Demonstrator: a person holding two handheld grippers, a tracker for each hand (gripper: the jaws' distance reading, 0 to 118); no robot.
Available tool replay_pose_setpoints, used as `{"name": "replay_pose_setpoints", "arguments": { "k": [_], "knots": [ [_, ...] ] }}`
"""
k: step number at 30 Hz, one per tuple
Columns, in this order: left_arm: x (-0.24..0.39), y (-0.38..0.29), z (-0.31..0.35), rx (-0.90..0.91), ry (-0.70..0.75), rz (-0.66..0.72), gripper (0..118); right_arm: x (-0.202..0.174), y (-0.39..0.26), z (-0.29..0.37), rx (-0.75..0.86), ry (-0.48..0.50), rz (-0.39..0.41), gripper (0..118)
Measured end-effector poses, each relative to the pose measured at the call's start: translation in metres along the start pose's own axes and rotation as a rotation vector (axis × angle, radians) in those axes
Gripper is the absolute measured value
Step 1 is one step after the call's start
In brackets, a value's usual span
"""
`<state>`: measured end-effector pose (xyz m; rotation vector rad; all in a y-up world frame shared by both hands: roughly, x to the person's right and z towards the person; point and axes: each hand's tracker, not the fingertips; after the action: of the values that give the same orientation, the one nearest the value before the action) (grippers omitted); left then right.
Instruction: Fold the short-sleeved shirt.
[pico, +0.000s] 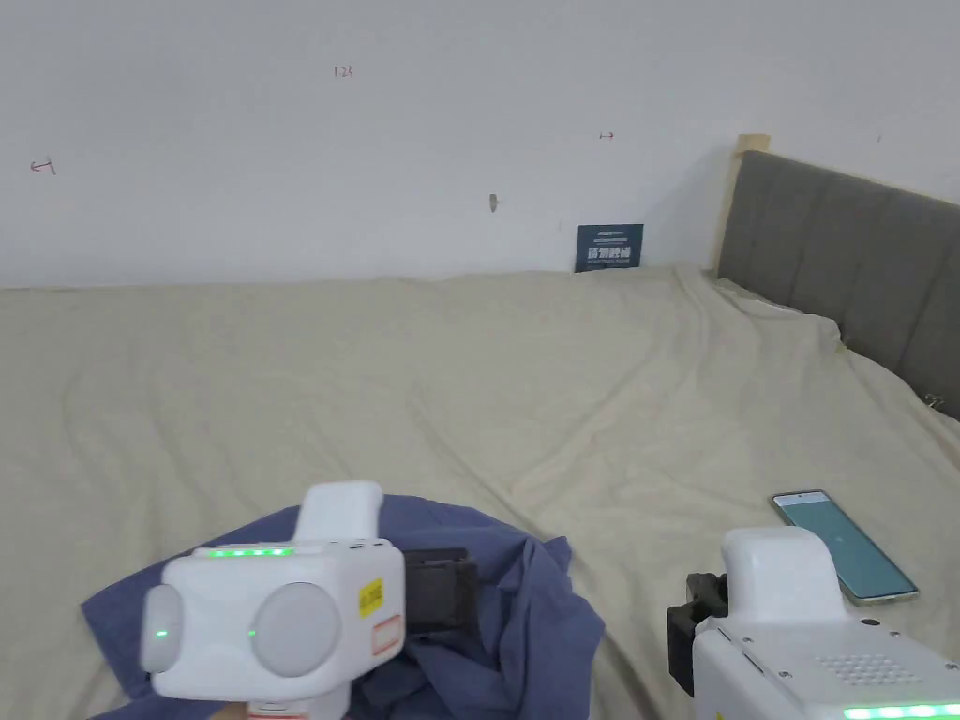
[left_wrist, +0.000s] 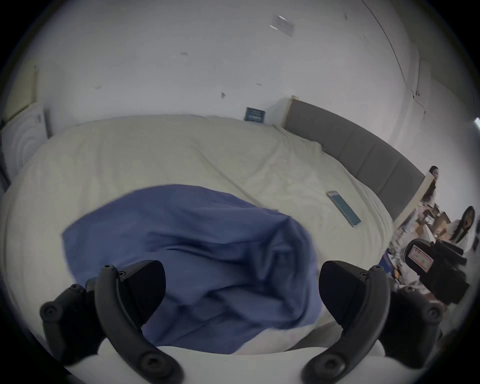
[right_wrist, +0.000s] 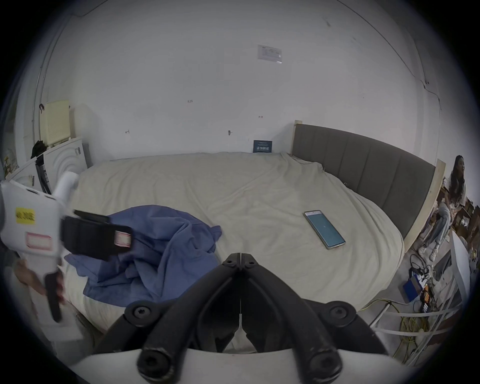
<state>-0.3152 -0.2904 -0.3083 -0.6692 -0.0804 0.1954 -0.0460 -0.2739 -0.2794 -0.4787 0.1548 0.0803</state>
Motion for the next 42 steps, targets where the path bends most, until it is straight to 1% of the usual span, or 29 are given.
{"name": "replay_pose_setpoints", "arguments": {
  "k": [1, 2, 3, 4, 7, 8, 10, 12, 13, 15, 17, 18, 19, 20, 21, 22, 24, 26, 29, 32, 33, 34, 35, 37, 38, 39, 40, 41, 42],
  "knots": [
    [-0.013, -0.002, 0.013, 0.015, 0.036, -0.010, 117, -0.003, 0.000, 0.000, 0.000, 0.005, 0.004, 0],
    [-0.024, -0.004, 0.025, 0.025, 0.070, -0.025, 114, -0.006, 0.000, 0.000, 0.000, 0.014, 0.009, 0],
    [-0.037, -0.006, 0.038, 0.038, 0.135, -0.041, 107, -0.009, 0.000, 0.001, 0.001, 0.027, 0.014, 0],
    [-0.049, -0.010, 0.045, 0.031, 0.198, -0.058, 94, -0.014, 0.000, 0.001, 0.002, 0.035, 0.018, 0],
    [-0.089, -0.022, 0.058, 0.020, 0.408, -0.009, 25, -0.030, -0.001, -0.001, -0.002, 0.078, 0.032, 0],
    [-0.102, -0.029, 0.060, 0.000, 0.446, 0.019, 5, -0.036, -0.002, -0.001, -0.002, 0.098, 0.039, 0],
    [-0.131, -0.041, 0.068, -0.016, 0.414, 0.106, 0, -0.049, -0.004, -0.002, -0.014, 0.139, 0.058, 0],
    [-0.154, -0.056, 0.074, -0.027, 0.379, 0.198, 0, -0.060, -0.006, -0.001, -0.020, 0.179, 0.077, 0],
    [-0.162, -0.063, 0.075, -0.048, 0.403, 0.228, 0, -0.066, -0.007, -0.001, -0.022, 0.191, 0.089, 0],
    [-0.173, -0.074, 0.074, -0.071, 0.441, 0.221, 0, -0.077, -0.008, -0.003, -0.030, 0.206, 0.103, 0],
    [-0.177, -0.081, 0.072, -0.083, 0.433, 0.219, 1, -0.085, -0.009, -0.006, -0.038, 0.225, 0.114, 0],
    [-0.180, -0.083, 0.070, -0.081, 0.427, 0.242, 9, -0.089, -0.010, -0.007, -0.043, 0.236, 0.118, 0],
    [-0.183, -0.083, 0.068, -0.088, 0.424, 0.252, 36, -0.093, -0.011, -0.008, -0.049, 0.247, 0.123, 0],
    [-0.185, -0.083, 0.066, -0.087, 0.405, 0.271, 90, -0.097, -0.011, -0.010, -0.054, 0.253, 0.127, 0],
    [-0.186, -0.085, 0.061, -0.088, 0.388, 0.287, 118, -0.100, -0.012, -0.011, -0.059, 0.258, 0.133, 0],
    [-0.187, -0.086, 0.056, -0.103, 0.371, 0.289, 116, -0.103, -0.013, -0.012, -0.064, 0.262, 0.142, 0],
    [-0.183, -0.085, 0.058, -0.071, 0.338, 0.276, 116, -0.108, -0.014, -0.014, -0.071, 0.266, 0.160, 0],
    [-0.182, -0.087, 0.047, -0.106, 0.357, 0.277, 116, -0.111, -0.014, -0.016, -0.078, 0.267, 0.167, 0],
    [-0.189, -0.084, 0.023, -0.146, 0.416, 0.227, 116, -0.113, -0.015, -0.022, -0.093, 0.262, 0.172, 0],
    [-0.188, -0.087, 0.004, -0.184, 0.389, 0.201, 115, -0.115, -0.016, -0.027, -0.107, 0.254, 0.175, 0],
    [-0.187, -0.088, -0.002, -0.205, 0.385, 0.190, 113, -0.116, -0.016, -0.029, -0.112, 0.252, 0.178, 0],
    [-0.185, -0.090, -0.009, -0.211, 0.401, 0.161, 107, -0.117, -0.017, -0.031, -0.116, 0.251, 0.181, 0],
    [-0.181, -0.093, -0.015, -0.225, 0.467, 0.127, 102, -0.117, -0.017, -0.032, -0.121, 0.248, 0.184, 0],
    [-0.172, -0.095, -0.010, -0.170, 0.470, 0.080, 100, -0.116, -0.016, -0.036, -0.127, 0.241, 0.183, 0],
    [-0.169, -0.094, -0.008, -0.168, 0.455, 0.076, 91, -0.115, -0.015, -0.037, -0.128, 0.241, 0.182, 0],
    [-0.165, -0.094, -0.006, -0.156, 0.446, 0.063, 78, -0.114, -0.015, -0.039, -0.128, 0.236, 0.179, 0],
    [-0.162, -0.093, -0.003, -0.134, 0.438, 0.044, 58, -0.113, -0.014, -0.040, -0.131, 0.230, 0.174, 0],
    [-0.159, -0.092, 0.000, -0.133, 0.453, 0.050, 20, -0.112, -0.013, -0.041, -0.133, 0.230, 0.170, 0],
    [-0.157, -0.089, -0.001, -0.136, 0.444, 0.053, 8, -0.110, -0.011, -0.041, -0.134, 0.235, 0.164, 0]
  ]
}}
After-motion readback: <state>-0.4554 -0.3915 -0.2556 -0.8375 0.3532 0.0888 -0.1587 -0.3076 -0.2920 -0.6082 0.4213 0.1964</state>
